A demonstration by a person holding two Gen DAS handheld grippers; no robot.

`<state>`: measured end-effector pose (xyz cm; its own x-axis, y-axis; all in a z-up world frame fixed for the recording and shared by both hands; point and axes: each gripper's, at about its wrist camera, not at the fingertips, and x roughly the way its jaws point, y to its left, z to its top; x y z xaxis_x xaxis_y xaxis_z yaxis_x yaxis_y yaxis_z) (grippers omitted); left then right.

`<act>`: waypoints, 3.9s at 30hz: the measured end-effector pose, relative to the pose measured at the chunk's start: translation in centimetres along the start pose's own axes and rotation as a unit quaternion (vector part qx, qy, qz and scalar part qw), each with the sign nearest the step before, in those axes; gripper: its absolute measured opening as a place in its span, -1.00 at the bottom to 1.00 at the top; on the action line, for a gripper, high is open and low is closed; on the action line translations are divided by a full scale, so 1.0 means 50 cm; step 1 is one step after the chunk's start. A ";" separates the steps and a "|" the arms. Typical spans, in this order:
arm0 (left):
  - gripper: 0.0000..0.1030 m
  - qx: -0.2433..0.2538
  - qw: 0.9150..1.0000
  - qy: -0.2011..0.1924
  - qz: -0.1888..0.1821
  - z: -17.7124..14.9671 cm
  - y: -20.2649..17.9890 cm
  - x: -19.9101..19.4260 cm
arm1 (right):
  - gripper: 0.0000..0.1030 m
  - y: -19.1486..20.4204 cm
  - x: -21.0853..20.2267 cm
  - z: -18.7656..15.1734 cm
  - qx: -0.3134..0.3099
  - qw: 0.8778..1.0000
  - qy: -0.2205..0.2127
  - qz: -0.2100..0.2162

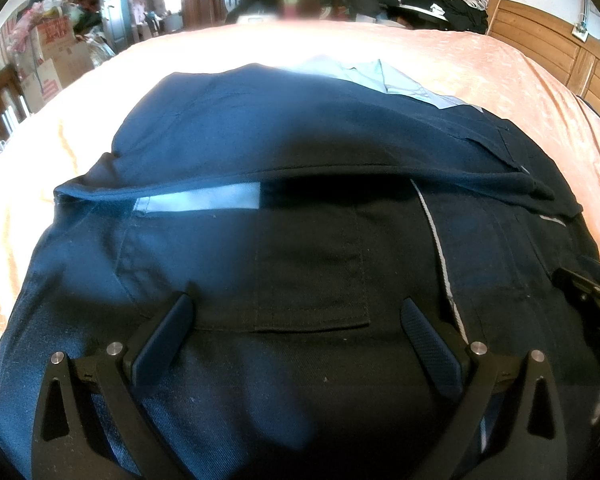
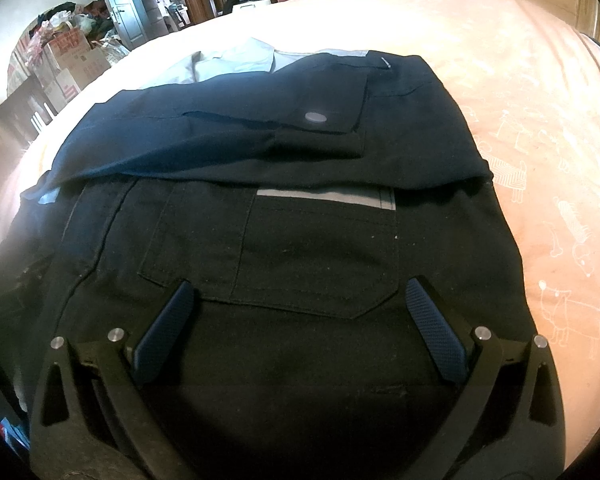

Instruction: Fold small clothes

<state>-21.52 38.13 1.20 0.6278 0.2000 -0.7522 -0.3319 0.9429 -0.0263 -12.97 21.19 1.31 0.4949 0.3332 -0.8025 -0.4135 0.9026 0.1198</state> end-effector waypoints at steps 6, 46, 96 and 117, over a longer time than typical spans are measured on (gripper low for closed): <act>1.00 -0.001 1.000 0.001 -0.001 0.002 -0.006 0.000 | 1.00 -0.001 0.000 0.000 0.001 1.000 0.000 0.002; 1.00 -0.004 1.000 0.002 -0.003 0.002 -0.008 0.003 | 1.00 -0.004 0.004 0.005 0.004 1.000 0.002 0.010; 1.00 -0.005 1.000 0.004 -0.005 0.005 -0.015 0.004 | 1.00 -0.026 0.014 0.017 0.018 0.999 -0.001 0.042; 1.00 -0.006 1.000 0.004 -0.005 0.006 -0.014 0.004 | 1.00 -0.027 0.016 0.017 0.017 0.999 -0.001 0.040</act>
<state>-20.95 37.57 1.27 0.6263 0.1877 -0.7567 -0.3330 0.9420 -0.0420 -11.36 20.48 1.02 0.4622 0.4053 -0.7888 -0.4255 0.8817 0.2038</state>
